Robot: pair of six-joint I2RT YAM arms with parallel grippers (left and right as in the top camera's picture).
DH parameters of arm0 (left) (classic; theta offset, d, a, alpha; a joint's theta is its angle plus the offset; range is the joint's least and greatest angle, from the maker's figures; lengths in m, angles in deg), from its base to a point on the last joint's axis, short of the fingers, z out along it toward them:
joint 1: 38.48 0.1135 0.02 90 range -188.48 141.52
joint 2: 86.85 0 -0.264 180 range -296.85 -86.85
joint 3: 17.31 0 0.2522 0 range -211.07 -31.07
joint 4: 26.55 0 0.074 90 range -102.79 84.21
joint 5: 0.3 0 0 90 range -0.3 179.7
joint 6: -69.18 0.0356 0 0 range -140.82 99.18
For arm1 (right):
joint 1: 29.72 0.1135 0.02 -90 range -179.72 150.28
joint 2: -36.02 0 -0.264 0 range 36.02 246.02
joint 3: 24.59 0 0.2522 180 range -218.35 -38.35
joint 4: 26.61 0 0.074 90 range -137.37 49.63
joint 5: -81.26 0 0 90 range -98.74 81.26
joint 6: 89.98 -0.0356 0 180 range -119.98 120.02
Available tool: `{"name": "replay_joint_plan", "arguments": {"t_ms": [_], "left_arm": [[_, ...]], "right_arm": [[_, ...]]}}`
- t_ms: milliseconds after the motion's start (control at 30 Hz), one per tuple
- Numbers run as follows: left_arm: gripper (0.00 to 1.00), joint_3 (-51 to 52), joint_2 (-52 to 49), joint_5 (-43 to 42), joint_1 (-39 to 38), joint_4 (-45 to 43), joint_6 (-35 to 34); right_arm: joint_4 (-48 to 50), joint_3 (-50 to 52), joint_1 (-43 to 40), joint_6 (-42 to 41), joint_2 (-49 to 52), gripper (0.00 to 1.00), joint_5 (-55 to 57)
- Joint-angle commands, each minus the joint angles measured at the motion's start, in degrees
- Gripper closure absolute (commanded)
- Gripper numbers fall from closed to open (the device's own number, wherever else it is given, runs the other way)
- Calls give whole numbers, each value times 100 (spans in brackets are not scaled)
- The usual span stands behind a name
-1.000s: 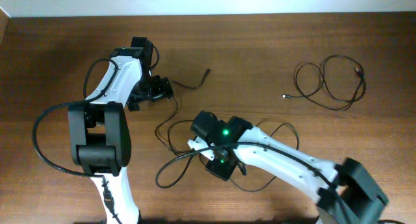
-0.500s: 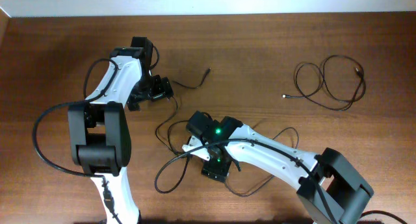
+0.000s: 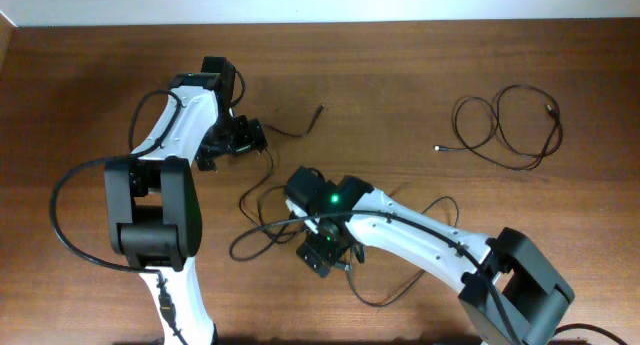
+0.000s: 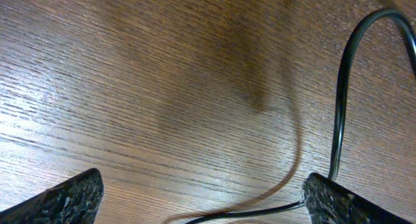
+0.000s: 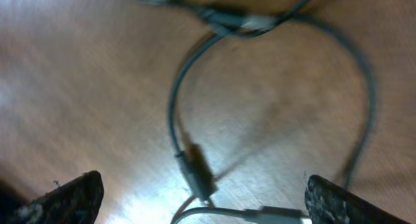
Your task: Untangle cables
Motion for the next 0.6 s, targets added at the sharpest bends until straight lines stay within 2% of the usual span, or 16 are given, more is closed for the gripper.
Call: {"name": "replay_joint_plan", "arguments": {"t_ms": [0,133,300,400,567], "left_arm": [[1,42,-7,-66,-17,-11,-52],[1,42,-7,-66,-17,-13,-52],[0,42,-7,-66,-17,-11,-52],[1,42,-7,-66,-17,-11,-52],[1,42,-7,-66,-17,-13,-52]], "right_arm": [[-531,-387,-216,-667,9,2,350],[-861,-306,-402,-879,9,2,118],[-636,-177,-404,-879,11,1,-474],[-662,-70,-404,-879,11,29,-485],[-586,291,-404,-1165,11,31,-481]]}}
